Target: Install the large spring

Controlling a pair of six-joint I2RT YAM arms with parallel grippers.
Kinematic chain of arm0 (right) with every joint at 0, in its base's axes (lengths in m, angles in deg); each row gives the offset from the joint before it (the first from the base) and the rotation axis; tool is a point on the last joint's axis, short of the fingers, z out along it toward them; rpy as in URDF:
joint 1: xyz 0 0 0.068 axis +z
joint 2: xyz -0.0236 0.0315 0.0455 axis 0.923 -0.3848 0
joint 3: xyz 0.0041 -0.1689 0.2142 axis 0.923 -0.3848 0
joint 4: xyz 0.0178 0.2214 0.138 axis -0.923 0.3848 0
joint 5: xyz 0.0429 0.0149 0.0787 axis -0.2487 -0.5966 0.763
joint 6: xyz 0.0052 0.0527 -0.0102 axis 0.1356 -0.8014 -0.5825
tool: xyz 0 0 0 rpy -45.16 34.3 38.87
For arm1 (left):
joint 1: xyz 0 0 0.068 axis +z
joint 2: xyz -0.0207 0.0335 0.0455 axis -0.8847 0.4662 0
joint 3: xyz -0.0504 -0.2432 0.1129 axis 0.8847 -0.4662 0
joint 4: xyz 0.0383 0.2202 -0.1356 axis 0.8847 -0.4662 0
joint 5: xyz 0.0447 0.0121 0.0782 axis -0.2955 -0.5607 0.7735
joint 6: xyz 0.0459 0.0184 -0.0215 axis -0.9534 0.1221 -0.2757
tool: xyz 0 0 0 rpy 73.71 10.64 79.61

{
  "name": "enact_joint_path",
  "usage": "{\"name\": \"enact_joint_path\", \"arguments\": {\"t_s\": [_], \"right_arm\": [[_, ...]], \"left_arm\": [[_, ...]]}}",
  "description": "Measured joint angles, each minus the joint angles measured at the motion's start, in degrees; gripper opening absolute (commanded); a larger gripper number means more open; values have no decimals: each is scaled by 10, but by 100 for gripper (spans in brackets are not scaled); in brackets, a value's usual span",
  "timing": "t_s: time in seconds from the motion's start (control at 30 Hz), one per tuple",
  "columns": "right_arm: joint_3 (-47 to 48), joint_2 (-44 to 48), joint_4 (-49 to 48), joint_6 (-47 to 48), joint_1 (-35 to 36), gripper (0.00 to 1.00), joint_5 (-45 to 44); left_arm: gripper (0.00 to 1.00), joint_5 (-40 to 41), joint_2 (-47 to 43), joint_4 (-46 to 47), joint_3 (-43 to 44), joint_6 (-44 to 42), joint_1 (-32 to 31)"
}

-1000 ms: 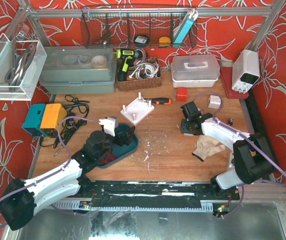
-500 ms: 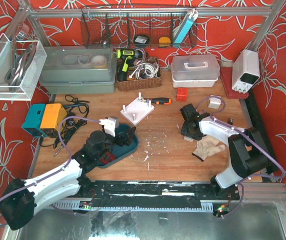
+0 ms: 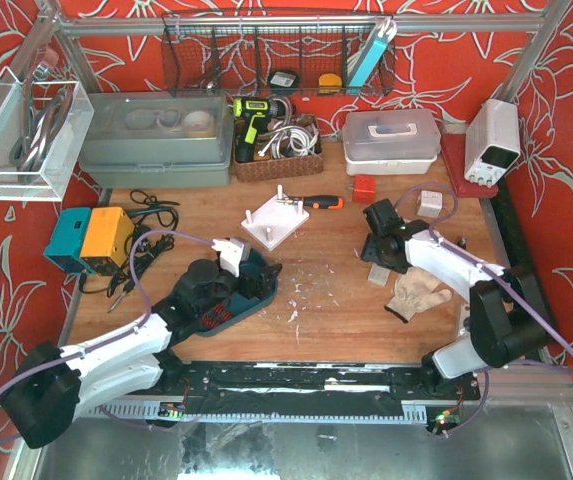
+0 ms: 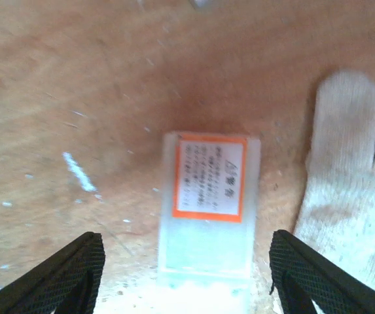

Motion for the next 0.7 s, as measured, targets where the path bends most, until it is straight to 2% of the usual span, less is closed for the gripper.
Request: {"name": "enact_joint_path", "arguments": {"t_s": [0.17, 0.37, 0.7], "right_arm": [[3, 58, -53, 96, 2, 72, 12], [3, 102, -190, 274, 8, 69, 49], [98, -23, -247, 548, 8, 68, 149]], "left_arm": [[100, -29, 11, 9, 0, -3, 0], [100, -53, 14, 19, 0, -5, 0], [100, -96, 16, 40, 0, -6, 0]]}}
